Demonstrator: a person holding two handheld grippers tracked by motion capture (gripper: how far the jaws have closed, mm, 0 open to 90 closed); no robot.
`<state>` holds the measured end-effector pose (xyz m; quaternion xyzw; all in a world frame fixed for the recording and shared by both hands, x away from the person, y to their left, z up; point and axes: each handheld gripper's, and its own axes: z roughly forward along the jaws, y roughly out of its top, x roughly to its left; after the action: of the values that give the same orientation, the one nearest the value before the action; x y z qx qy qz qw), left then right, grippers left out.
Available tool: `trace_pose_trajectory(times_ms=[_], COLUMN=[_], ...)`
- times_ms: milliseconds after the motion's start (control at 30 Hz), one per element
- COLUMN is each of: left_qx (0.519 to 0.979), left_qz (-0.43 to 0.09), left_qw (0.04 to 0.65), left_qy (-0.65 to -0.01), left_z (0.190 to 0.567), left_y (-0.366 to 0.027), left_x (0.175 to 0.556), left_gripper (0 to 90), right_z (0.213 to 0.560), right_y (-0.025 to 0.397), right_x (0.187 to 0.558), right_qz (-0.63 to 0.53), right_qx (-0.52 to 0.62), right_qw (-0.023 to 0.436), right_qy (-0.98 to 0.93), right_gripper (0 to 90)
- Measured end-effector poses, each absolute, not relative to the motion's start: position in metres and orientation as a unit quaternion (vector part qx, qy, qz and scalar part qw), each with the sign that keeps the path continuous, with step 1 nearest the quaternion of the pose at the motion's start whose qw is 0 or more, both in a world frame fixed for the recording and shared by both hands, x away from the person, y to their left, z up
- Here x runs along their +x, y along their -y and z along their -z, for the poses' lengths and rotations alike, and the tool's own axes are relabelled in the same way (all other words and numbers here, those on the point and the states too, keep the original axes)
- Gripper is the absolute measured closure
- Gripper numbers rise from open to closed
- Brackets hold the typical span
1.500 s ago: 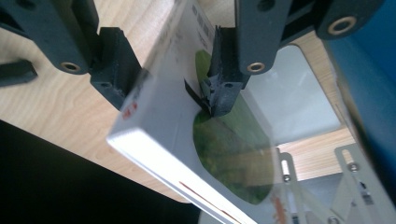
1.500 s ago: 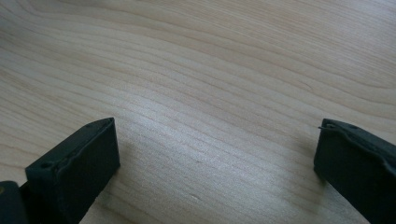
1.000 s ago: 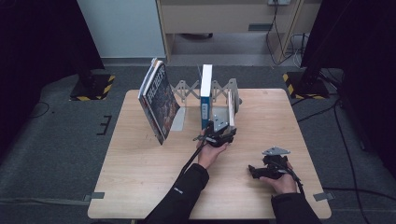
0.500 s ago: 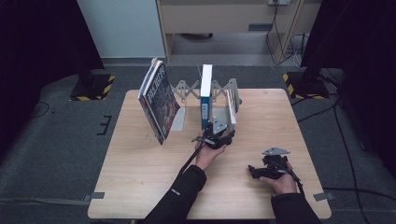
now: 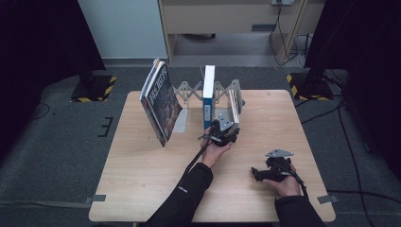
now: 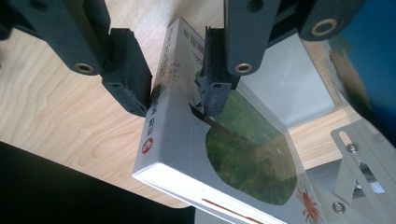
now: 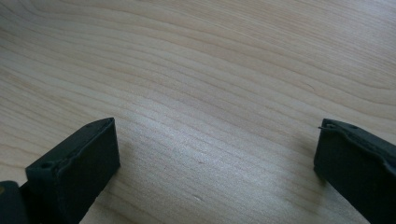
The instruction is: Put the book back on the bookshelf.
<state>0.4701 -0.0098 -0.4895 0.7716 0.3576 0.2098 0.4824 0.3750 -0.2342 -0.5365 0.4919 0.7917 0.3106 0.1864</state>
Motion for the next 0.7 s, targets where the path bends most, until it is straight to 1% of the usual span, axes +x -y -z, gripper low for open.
trace_pose_trajectory(times_ms=[167, 433, 600, 700], left_qx=[0.774, 0.777, 0.78, 0.788], left_qz=[-0.217, -0.197, -0.183, -0.173], left_qw=[0.476, 0.488, 0.493, 0.486], left_qy=[-0.357, -0.346, -0.339, -0.335], left_z=[0.488, 0.473, 0.462, 0.457], left_y=[0.01, -0.008, -0.024, -0.037], left_x=[0.471, 0.453, 0.438, 0.427], left_gripper=[61.6, 53.3, 50.6, 45.7], right_z=[0.536, 0.537, 0.537, 0.537], right_y=[0.234, 0.234, 0.234, 0.234], right_x=[0.375, 0.375, 0.375, 0.375], right_qz=[-0.311, -0.311, -0.311, -0.311], right_qx=[0.492, 0.492, 0.492, 0.492], right_qw=[0.186, 0.186, 0.187, 0.186], right_qy=[-0.792, -0.792, -0.792, -0.792], right_gripper=[0.4, 0.4, 0.4, 0.5])
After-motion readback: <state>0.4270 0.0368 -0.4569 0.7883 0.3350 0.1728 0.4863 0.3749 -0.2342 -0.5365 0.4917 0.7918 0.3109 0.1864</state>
